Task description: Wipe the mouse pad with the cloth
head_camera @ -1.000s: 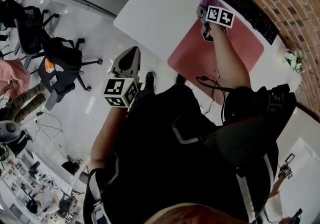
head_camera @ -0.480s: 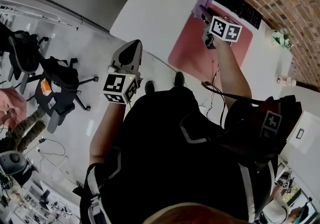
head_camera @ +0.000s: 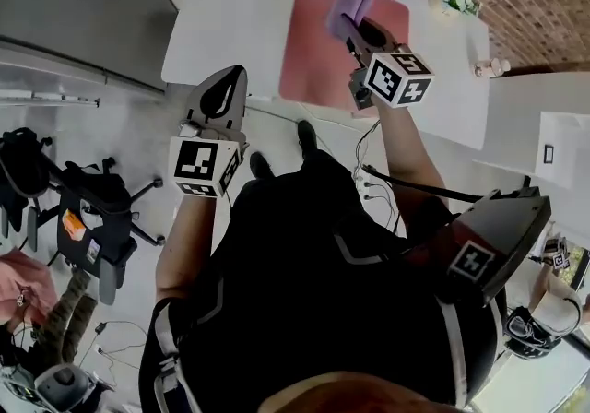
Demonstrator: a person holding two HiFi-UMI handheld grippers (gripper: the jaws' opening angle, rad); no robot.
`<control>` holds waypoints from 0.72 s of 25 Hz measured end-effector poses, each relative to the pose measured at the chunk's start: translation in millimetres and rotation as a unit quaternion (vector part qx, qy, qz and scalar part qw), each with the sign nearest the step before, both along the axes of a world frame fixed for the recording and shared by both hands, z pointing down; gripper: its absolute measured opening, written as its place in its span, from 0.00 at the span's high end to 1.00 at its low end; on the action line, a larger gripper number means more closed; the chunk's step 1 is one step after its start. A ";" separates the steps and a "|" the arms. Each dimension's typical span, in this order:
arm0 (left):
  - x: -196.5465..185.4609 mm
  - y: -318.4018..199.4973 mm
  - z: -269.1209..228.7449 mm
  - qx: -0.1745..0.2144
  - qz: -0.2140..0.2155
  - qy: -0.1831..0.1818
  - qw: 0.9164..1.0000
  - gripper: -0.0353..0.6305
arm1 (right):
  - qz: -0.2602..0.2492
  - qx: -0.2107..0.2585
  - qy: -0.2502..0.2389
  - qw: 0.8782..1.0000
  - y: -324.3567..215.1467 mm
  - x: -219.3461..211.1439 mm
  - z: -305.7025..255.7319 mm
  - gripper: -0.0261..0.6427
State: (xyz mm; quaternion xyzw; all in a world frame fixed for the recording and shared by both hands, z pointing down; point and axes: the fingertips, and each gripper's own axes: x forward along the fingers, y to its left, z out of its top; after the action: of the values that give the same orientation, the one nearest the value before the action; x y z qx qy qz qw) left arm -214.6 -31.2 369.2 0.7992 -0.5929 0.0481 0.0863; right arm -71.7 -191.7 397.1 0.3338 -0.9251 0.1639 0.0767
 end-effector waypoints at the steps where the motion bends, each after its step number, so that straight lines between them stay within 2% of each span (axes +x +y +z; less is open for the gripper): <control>1: 1.2 0.5 -4.5 0.006 0.004 0.006 1.000 0.94 | 0.009 0.011 0.006 1.000 9.9 6.8 -5.9 0.88; 6: 13.3 -0.3 -16.0 0.012 0.013 0.039 0.999 0.94 | 0.046 0.053 0.025 0.997 49.9 41.2 -31.5 0.88; 10: 36.1 -4.0 -26.5 0.016 0.033 0.028 0.999 0.94 | 0.077 0.066 0.025 0.995 71.5 72.1 -46.8 0.88; 15: 65.7 -22.5 -30.6 0.006 0.032 0.027 0.999 0.94 | 0.105 0.066 0.026 0.992 79.9 113.8 -48.7 0.88; 18: 93.1 -29.4 -46.9 0.021 0.042 0.013 0.999 0.94 | 0.113 0.069 0.030 0.991 83.6 141.7 -50.6 0.88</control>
State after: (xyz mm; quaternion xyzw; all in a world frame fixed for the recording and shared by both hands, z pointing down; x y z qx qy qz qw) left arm -121.4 -60.6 322.3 0.8257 -0.5583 0.0288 0.0754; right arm 70.0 -108.1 346.5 0.4453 -0.8879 0.0974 0.0621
